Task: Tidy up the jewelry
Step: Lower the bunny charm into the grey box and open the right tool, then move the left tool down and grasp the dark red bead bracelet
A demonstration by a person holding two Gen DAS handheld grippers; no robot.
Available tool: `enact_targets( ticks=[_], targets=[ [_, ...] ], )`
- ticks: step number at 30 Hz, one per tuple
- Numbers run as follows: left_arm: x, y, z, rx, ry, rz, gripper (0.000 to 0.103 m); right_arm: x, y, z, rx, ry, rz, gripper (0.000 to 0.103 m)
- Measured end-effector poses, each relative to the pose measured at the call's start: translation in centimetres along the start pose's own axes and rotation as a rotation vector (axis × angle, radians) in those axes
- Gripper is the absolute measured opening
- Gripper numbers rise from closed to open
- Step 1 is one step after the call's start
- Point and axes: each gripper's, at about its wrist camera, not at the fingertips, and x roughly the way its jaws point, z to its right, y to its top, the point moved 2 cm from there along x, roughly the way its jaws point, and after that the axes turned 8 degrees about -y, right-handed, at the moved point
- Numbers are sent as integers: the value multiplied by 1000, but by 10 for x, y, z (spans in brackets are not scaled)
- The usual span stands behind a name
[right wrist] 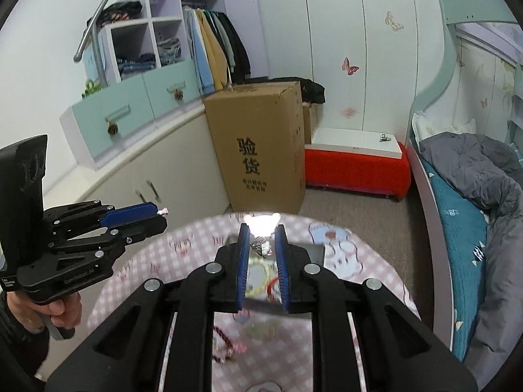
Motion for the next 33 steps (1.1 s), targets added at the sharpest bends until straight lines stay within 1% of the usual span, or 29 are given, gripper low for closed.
enact_targets(
  ticks=[4, 7, 12, 16, 17, 18, 19, 20, 21, 22, 23, 24, 26, 27, 30, 33],
  targets=[
    [3, 24, -1, -13, -25, 29, 21, 7, 16, 6, 36, 26, -3, 14],
    [12, 35, -3, -34, -52, 24, 21, 13, 22, 7, 54, 36, -19, 14],
    [27, 39, 0, -57, -83, 4, 21, 28, 22, 12, 85, 39, -59, 14],
    [42, 37, -3, -108, -121, -30, 22, 47, 15, 18, 115, 37, -110, 15],
    [47, 36, -4, -120, -135, -43, 28, 52, 13, 20, 124, 28, -126, 16],
    [54, 34, -5, -134, -141, -68, 40, 57, 11, 22, 132, 23, -138, 17],
    [60, 32, -7, -146, -105, -86, 80, 62, 9, 25, 145, 17, -155, 29],
    [60, 31, -10, -150, -70, -73, 91, 65, 6, 28, 160, 2, -165, 53],
    [59, 30, -12, -147, -53, -47, 91, 67, 1, 34, 182, -23, -162, 71],
    [57, 28, -12, -135, -38, -30, 92, 66, -1, 37, 194, -31, -147, 94],
    [57, 27, -12, -131, -21, -35, 93, 64, -2, 40, 207, -41, -131, 96],
    [56, 26, -14, -131, 11, -38, 93, 64, -5, 44, 227, -60, -132, 96],
    [51, 23, -17, -134, 35, -25, 94, 63, -7, 50, 256, -82, -140, 96],
    [49, 22, -18, -136, 45, -22, 94, 60, -8, 53, 268, -91, -129, 96],
    [39, 21, -22, -130, 78, 1, 94, 53, -7, 55, 283, -88, -114, 96],
    [32, 18, -24, -131, 90, 12, 94, 49, -5, 56, 273, -92, -101, 96]
  ],
)
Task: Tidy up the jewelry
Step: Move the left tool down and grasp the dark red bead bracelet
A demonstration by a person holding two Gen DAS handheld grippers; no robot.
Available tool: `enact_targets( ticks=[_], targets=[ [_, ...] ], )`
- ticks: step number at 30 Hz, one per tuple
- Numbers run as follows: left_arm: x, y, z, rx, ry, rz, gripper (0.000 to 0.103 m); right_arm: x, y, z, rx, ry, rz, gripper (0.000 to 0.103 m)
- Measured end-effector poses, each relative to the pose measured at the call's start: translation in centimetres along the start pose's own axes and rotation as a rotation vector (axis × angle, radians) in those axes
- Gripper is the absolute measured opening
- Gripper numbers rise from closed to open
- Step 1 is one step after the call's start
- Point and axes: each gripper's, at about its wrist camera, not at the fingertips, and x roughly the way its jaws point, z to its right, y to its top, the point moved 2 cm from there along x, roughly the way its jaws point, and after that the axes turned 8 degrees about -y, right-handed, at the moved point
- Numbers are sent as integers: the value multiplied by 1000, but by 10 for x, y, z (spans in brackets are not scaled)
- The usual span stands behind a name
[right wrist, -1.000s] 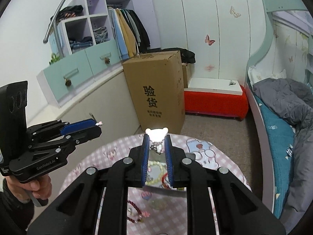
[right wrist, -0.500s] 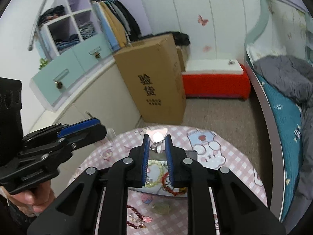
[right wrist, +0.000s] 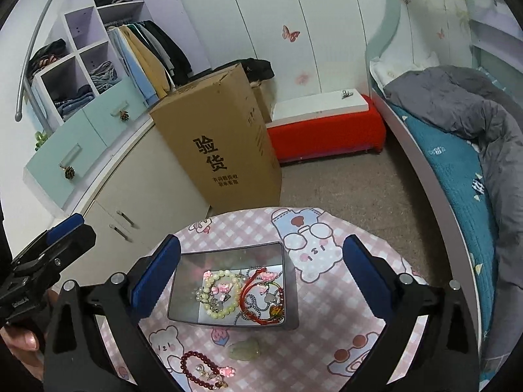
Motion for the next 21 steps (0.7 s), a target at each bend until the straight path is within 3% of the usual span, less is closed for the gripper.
enact_targets(
  ticks=[11, 21],
  targets=[
    [-23, -35, -10, 4, 13, 1, 94, -21, -14, -5, -31, -13, 38, 96],
    [-12, -106, -20, 37, 29, -125, 94, -41, -49, -6, -49, -1, 30, 96]
  ],
)
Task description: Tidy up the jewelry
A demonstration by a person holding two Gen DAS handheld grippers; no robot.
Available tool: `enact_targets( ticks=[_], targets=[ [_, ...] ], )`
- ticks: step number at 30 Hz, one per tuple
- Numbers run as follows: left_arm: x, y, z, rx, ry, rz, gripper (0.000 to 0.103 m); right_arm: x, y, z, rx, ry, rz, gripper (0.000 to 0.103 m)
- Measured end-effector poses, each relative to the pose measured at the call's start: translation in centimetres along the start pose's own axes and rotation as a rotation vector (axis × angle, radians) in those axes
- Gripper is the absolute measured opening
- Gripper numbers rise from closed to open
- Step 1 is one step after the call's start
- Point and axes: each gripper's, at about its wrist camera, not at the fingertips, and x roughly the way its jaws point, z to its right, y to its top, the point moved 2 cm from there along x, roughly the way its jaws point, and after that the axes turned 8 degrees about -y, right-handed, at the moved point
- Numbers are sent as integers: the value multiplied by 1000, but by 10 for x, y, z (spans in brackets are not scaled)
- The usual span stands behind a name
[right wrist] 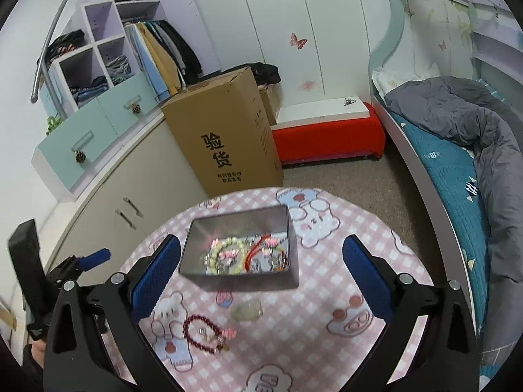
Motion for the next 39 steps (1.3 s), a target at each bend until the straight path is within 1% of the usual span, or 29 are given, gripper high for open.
enact_targets(
  ticks=[4, 8, 12, 17, 18, 19, 20, 21, 23, 24, 26, 29, 32, 36, 39],
  targets=[
    [11, -22, 5, 29, 9, -49, 94, -4, -15, -1, -8, -7, -14, 96],
    [26, -39, 11, 68, 47, -104, 94, -2, -35, -1, -6, -8, -45, 96],
    [40, -52, 14, 71, 35, -156, 94, 1, -56, 1, 7, -10, -87, 96],
    [59, -65, 23, 115, 51, -216, 93, 5, -73, 6, 34, -8, -124, 96],
    [64, -68, 23, 123, 69, -229, 90, 6, -76, 7, 38, -7, -132, 96],
    [68, -70, 22, 120, 64, -238, 83, 7, -79, 7, 40, -6, -138, 96],
    [68, -71, 21, 97, 35, -229, 74, 7, -81, 7, 39, -3, -143, 96],
    [67, -71, 19, 75, 9, -228, 67, 9, -84, 6, 37, 0, -151, 96],
    [64, -69, 21, 80, -11, -220, 16, 11, -89, 4, 34, 0, -165, 96],
    [63, -68, 22, 68, -46, -233, 7, 13, -91, 2, 33, 0, -171, 96],
    [57, -65, 23, 40, -98, -222, 7, 17, -97, -1, 26, -3, -185, 96],
    [36, -55, 27, 33, -166, -150, 7, 21, -106, -8, -8, -7, -203, 96],
    [15, -45, 31, 51, -194, -101, 7, 24, -111, -16, -44, -3, -210, 96],
    [-3, -33, 31, 38, -223, -64, 7, 32, -116, -26, -92, 8, -219, 96],
    [-17, -28, 28, 28, -217, -35, 7, 41, -120, -34, -144, 13, -225, 95]
  ],
)
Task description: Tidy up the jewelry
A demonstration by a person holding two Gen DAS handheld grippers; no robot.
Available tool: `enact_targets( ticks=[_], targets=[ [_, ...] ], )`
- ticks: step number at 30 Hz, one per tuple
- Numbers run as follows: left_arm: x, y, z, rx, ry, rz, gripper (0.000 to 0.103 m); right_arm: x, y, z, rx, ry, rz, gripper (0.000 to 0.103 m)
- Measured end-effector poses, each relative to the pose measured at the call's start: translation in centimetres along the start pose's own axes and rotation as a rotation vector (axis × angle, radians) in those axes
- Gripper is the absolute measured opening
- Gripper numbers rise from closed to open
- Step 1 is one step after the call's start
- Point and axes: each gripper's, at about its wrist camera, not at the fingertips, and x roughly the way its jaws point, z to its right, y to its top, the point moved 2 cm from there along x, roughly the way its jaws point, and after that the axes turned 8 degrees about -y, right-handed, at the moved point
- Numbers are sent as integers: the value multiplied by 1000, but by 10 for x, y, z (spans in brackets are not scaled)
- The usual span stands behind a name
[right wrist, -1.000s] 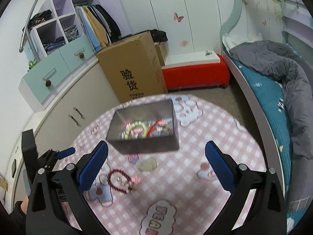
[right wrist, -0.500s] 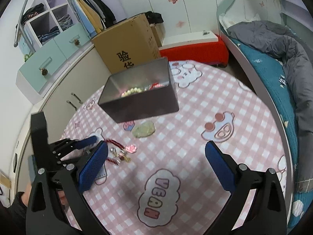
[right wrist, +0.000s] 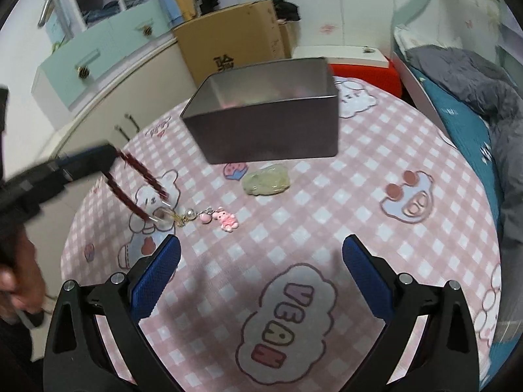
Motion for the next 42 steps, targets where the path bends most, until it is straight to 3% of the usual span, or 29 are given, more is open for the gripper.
enact_targets(
  ticks=[3, 7, 9, 11, 13, 23, 35, 42],
  targets=[
    [-6, 3, -4, -7, 19, 10, 7, 13, 3, -12, -65, 11, -12, 89],
    [-6, -2, -16, -37, 36, 3, 7, 38, 8, -33, -170, -7, -21, 62],
    [-6, -3, -19, -50, 38, 4, 7, 42, 9, -42, -225, -19, 5, 54],
    [-8, -3, -20, -53, 39, 7, 7, 43, 8, -46, -262, -32, 12, 27],
    [-9, -3, -20, -52, 40, 14, 7, 40, 7, -46, -267, -16, -3, 14],
    [-18, 16, -16, -39, 20, 64, 8, -11, 20, -28, -175, 65, 80, 14],
    [-45, 88, 3, 80, 28, 187, 8, -105, 115, -13, -187, 47, 324, 14],
    [-45, 136, 14, 85, 1, 220, 8, -115, 153, -6, -181, 33, 371, 14]
  ],
)
